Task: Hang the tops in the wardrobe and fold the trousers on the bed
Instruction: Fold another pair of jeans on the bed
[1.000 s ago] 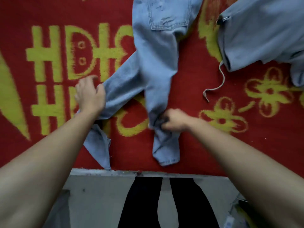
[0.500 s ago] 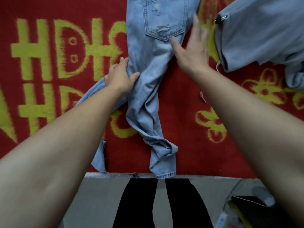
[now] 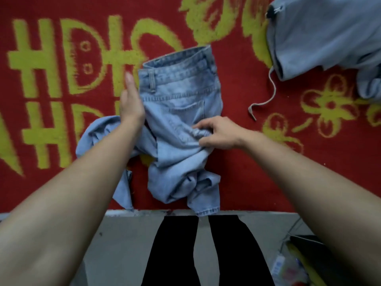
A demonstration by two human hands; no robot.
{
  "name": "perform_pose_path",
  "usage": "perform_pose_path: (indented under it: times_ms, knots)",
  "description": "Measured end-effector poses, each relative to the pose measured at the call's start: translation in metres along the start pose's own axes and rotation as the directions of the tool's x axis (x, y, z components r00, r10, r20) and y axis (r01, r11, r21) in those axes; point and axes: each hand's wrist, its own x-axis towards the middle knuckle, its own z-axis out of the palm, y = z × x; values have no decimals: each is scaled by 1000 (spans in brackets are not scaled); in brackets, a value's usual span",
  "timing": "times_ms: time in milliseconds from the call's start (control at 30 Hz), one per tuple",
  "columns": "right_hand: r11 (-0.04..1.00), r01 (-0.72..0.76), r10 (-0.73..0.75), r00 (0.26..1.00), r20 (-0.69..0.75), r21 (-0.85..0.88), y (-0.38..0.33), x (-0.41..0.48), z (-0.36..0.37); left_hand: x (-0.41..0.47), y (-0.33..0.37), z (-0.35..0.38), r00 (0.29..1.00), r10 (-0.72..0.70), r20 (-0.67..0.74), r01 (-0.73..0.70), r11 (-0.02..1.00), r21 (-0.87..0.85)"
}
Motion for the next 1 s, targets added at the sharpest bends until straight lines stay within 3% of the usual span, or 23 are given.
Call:
perform_pose_path:
  times_ms: [67, 133, 200, 233, 300, 333, 367, 467, 533, 700, 800, 900, 1000]
  knots:
    - [999, -40, 37, 978, 204, 14, 0, -2, 1, -1, 20, 10, 998, 53, 35, -52, 997, -48]
    - [999, -33, 34, 986, 161, -11, -6, 0, -3, -2, 27, 21, 984, 147, 99, -157, 982, 101]
    - [991, -44, 36, 997, -63, -126, -15, 1, -9, 1, 25, 26, 968, 199, 151, -226, 956, 190]
    - [978, -56, 5, 969, -245, -199, -19, 3, -12, 2, 23, 27, 963, 209, 168, -241, 950, 199]
    - [945, -68, -148, 782, -606, -319, -26, 11, -20, 3, 17, 20, 953, 237, 189, -275, 937, 215]
    - [920, -99, -208, 695, -688, -379, -29, 15, -25, 3, 14, 17, 943, 266, 198, -308, 924, 228]
    - [894, -141, -225, 678, -700, -424, -31, 20, -32, 4, 11, 13, 932, 299, 207, -345, 905, 249]
    - [807, -132, -206, 851, -484, -575, -34, 30, -53, 2, 7, 4, 887, 397, 237, -461, 791, 402]
    - [730, -84, -223, 909, -353, -678, -33, 29, -63, -4, 4, 0, 873, 443, 202, -472, 671, 571]
    - [693, -88, -217, 921, -323, -716, -36, 11, -72, -37, -1, 1, 817, 549, 176, -524, 580, 624]
    - [557, -37, -304, 921, -245, -830, -31, -13, -58, -62, -2, 0, 733, 627, 264, -626, 469, 623]
    - [361, 84, -411, 908, -78, -929, -23, -49, -45, -90, 6, -10, 657, 703, 273, -689, 411, 597]
    - [281, 154, -430, 903, 19, -947, -26, -86, -45, -126, 28, -28, 527, 780, 337, -765, 264, 587]
